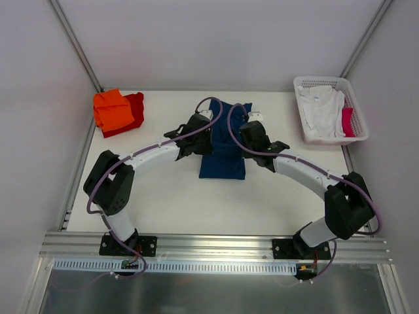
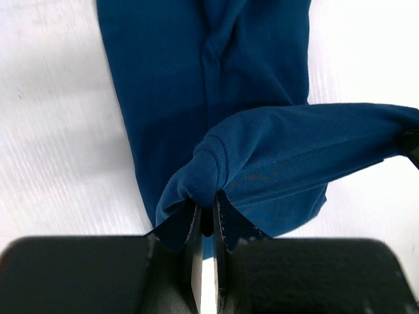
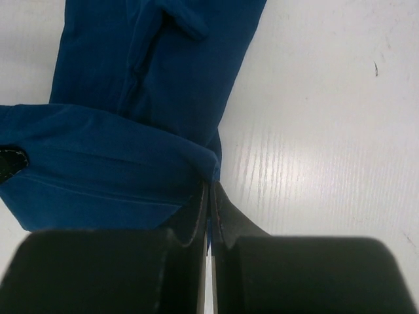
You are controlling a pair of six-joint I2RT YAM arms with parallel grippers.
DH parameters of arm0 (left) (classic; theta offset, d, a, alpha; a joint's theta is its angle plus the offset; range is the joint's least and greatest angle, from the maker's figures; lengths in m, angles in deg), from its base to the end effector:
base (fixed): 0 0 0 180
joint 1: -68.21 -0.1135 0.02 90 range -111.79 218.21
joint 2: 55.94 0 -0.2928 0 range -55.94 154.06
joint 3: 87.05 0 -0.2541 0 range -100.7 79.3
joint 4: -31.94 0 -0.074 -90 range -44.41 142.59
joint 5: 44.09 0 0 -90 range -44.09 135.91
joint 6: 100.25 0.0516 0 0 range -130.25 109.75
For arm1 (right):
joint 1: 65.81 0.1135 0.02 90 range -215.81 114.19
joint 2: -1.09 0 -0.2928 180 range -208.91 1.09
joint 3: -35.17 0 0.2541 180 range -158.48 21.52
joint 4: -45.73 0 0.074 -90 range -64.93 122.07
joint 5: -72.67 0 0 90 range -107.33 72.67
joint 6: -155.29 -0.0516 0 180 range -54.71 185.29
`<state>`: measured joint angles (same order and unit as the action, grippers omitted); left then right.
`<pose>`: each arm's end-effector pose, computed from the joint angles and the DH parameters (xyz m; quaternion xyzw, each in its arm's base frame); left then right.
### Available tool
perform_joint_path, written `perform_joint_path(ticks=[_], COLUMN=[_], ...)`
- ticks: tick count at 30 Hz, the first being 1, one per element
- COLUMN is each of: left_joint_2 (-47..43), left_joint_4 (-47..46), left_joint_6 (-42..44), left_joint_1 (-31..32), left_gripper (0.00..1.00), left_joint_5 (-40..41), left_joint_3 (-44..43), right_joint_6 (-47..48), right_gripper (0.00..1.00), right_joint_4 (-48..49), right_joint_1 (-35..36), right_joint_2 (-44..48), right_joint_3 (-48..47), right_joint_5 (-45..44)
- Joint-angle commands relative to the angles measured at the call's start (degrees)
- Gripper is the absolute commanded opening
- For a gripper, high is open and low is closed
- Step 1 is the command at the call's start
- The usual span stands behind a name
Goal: Fold and stack the t-shirts
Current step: Fold the folded rectangular tshirt in 1/3 of the way
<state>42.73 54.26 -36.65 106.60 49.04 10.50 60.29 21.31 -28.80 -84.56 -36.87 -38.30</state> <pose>0.3202 -0.2501 0.2538 0.0823 0.8968 -0.2117 0.3796 0.2834 0.1905 0.2704 -0.1671 0.8716 0.0017 0.4608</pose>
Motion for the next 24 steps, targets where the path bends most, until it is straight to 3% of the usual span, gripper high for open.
perform_joint_path(ticks=[1,24], left_joint_2=[1.7,15.8], left_joint_4=[0.2,-0.1], left_joint_6=[2.8,5.6], left_joint_1=[-2.2,-6.2], left_gripper=[0.0,0.0], left_joint_5=[-0.7,-7.0], left_joint_3=[-3.6,-14.3], right_joint_6=[2.3,2.8], right_gripper=[0.0,0.0], right_joint_4=[0.5,1.7], right_joint_1=[-1.9,-6.4], right_joint_2=[-1.6,-12.8], right_joint_3=[-3.7,-9.5], right_joint_5=[-1.0,2.2])
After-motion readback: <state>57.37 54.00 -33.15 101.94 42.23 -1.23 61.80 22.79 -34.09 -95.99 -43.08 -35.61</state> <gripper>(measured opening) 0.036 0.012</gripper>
